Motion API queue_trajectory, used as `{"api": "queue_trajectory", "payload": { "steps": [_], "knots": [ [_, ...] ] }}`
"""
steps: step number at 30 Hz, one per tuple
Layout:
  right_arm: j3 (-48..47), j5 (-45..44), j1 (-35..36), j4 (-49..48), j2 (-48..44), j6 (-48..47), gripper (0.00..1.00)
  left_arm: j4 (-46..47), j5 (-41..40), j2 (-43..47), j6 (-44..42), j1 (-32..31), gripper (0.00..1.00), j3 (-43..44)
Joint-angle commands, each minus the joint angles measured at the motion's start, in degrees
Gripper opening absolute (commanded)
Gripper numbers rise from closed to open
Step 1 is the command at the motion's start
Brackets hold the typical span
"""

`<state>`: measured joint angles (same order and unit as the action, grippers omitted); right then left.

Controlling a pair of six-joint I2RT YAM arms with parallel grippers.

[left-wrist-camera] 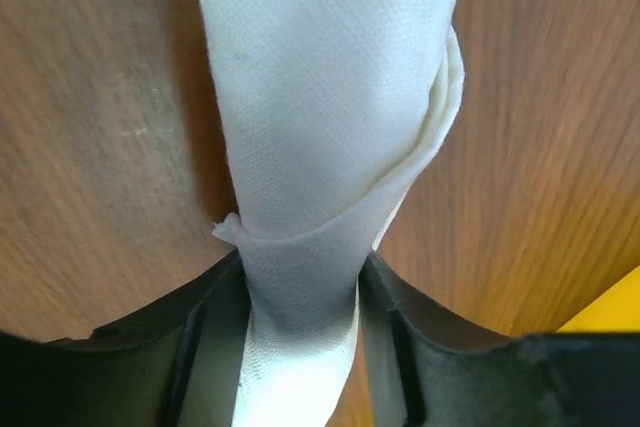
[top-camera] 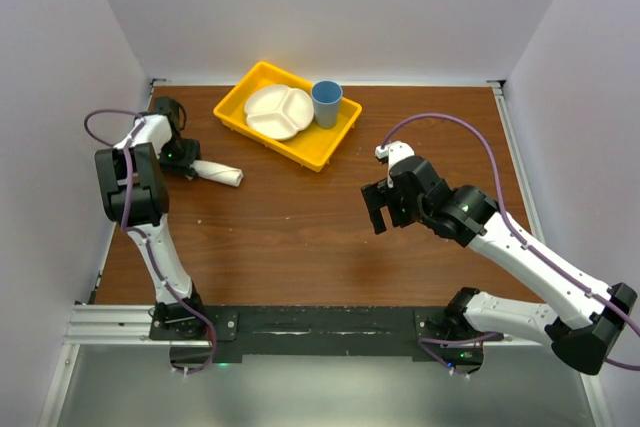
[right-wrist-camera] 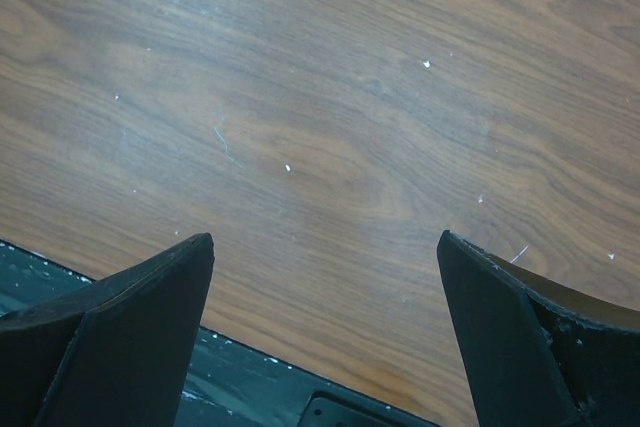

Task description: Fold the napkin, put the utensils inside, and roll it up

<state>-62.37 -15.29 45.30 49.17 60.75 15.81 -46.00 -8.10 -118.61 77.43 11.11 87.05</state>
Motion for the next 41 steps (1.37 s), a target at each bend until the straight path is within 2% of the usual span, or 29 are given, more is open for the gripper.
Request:
{"api": "queue_trajectory", "payload": {
  "steps": [1, 2, 4, 5, 7, 11, 16, 21, 22, 24, 26, 31, 34, 35, 38, 41],
  "knots": [
    [-2.1, 0.0, -0.2, 0.1, -0.3, 0.1, 0.98, -3.0, -3.7, -4.5, 1.3, 0.8, 0.62, 0.9],
    [-2.3, 0.1, -0.2, 0.1, -0.4, 0.2, 0.98, -3.3, -3.8, -4.1, 1.3, 0.8, 0.72, 1.0],
    [-2.4, 0.7, -0.2, -0.1, -0.5, 0.4, 0.98, -5.0, -3.8, -2.5, 1.3, 0.7, 0.83, 0.8],
    [-2.5, 0.9, -0.2, -0.3, -0.4, 0.5, 0.98, -5.8, -3.9, -1.8, 1.3, 0.7, 0.93, 0.8],
    [-2.8, 1.1, -0.1, -0.6, -0.4, 0.5, 0.98, -6.3, -3.6, 1.0, 0.5, 0.8, 1.0, -0.8],
    [-4.1, 1.1, -0.2, -0.5, -0.1, 0.8, 0.98, -6.8, -0.2, 7.9, -2.9, 0.0, 1.0, -5.3],
    [-4.0, 1.7, -0.1, -1.4, -0.8, 2.2, 0.98, -5.2, 2.4, 23.9, -8.0, -5.7, 1.0, -13.4],
    [-1.9, -0.5, -0.3, -1.4, -2.0, 4.8, 0.98, -2.9, 3.3, 40.5, -6.8, -18.4, 1.0, -20.9],
    [-1.9, -0.5, -0.1, -0.9, -2.2, 5.4, 0.98, -2.5, 2.2, 42.6, -5.9, -23.2, 1.0, -21.7],
    [-1.7, -0.8, -0.2, -0.7, -3.1, 6.9, 0.98, 3.7, 0.5, 48.3, -7.3, -28.8, 1.0, -24.6],
    [-1.3, -1.8, -0.2, -0.1, -4.9, 9.3, 0.98, 7.4, -0.7, 50.2, -9.7, -36.7, 1.0, -25.4],
    [3.1, -4.2, -0.2, -2.2, -12.6, 16.0, 0.98, 12.5, -10.8, 47.9, -22.7, -56.2, 1.0, -22.3],
    [5.4, -6.9, -0.2, -2.3, -15.6, 19.1, 0.98, 22.2, -9.1, 50.7, -26.9, -62.0, 0.99, -27.6],
    [5.7, -6.9, -0.2, -2.3, -17.5, 19.5, 0.98, 29.4, -8.0, 53.9, -26.9, -62.6, 0.98, -32.7],
    [8.4, -3.4, -0.2, -5.3, -22.1, 17.8, 0.98, 41.6, -2.5, 60.0, -26.8, -62.9, 0.97, -42.0],
    [8.8, -1.9, -0.2, -6.7, -24.9, 16.8, 0.98, 44.2, -1.7, 63.9, -29.0, -63.0, 0.98, -44.4]
  ]
}}
